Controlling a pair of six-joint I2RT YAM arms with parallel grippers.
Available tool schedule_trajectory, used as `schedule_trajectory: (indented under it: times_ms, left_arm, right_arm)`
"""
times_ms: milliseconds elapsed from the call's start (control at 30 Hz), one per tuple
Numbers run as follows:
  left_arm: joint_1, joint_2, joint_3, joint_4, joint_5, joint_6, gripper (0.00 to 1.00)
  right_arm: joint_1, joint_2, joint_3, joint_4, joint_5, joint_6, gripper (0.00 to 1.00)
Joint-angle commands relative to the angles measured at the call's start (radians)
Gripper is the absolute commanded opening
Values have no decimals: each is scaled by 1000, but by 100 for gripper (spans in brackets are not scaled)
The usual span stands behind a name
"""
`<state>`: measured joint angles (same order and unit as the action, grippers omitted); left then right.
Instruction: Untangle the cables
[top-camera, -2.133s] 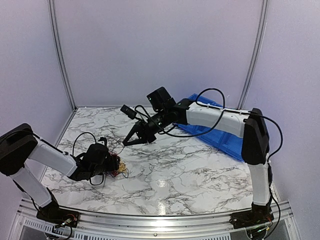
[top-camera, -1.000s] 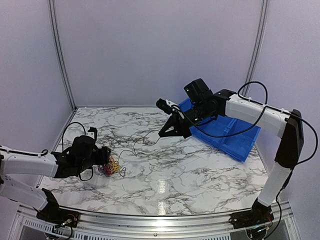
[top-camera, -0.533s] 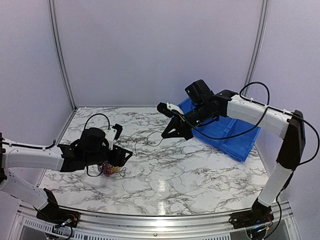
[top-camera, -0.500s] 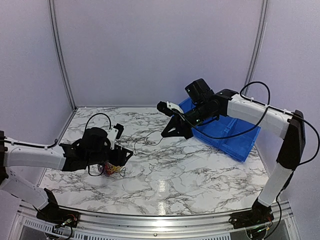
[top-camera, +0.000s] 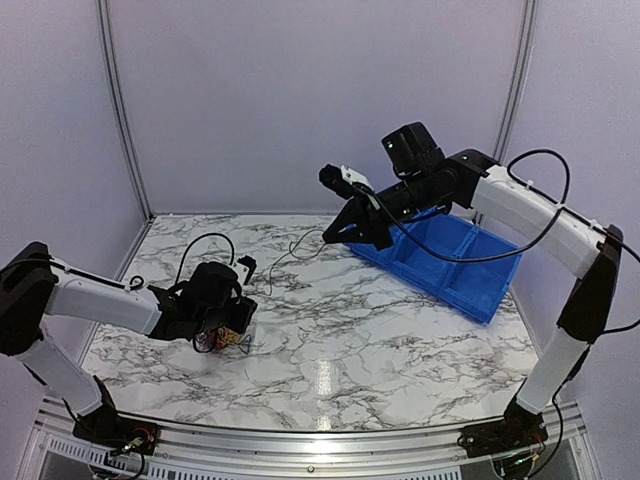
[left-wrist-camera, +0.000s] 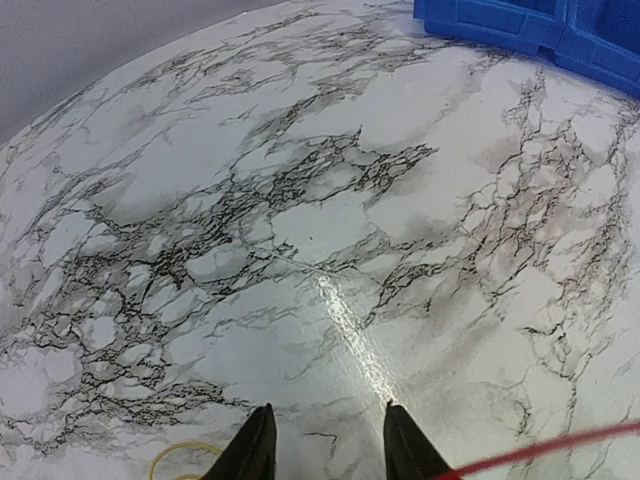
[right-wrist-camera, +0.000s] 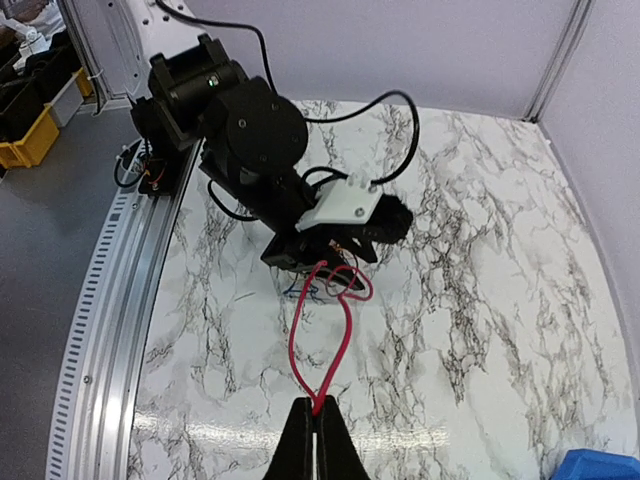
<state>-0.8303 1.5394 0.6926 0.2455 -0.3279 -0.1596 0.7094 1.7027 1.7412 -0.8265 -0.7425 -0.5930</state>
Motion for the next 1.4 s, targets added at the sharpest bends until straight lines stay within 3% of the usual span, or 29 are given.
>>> schedule_trajectory:
  times_ms: [0, 133, 300, 700, 767, 867, 933, 1200, 1300, 1367]
  left_arm:
    - [21, 28, -65, 119, -6, -19, 31]
    - [35, 46, -120, 168, 3, -30, 22]
    - [47, 85, -166, 202, -13, -48, 21]
    - [67, 166, -232, 252, -34, -85, 13]
    - [75, 191, -242, 256, -43, -95, 13]
    - [79, 222, -249, 259, -28, -114, 15]
    - [80, 223, -249, 259, -27, -119, 16]
    - [81, 206, -239, 261, -46, -115, 15]
    - [80, 169, -248, 260, -46, -124, 14]
    - [80, 122, -262, 260, -55, -126, 13]
  right_arm:
    - [-18, -59, 149, -38, -42, -12, 0]
    - [-110, -49, 347, -28, -160, 63, 0]
    - [-254, -33, 489, 57, -283, 191, 0]
    - [-442, -67, 482, 229, -286, 318, 0]
    - [-533, -67, 573, 275, -311, 370, 0]
    - [-715, -64, 651, 444, -424, 576, 0]
    - [-778, -65, 640, 466, -431, 588, 0]
    - [-782, -114, 371, 639, -453, 699, 0]
    - [-759, -138, 299, 573, -417, 619, 0]
    - [-696, -154, 246, 444, -372, 446, 0]
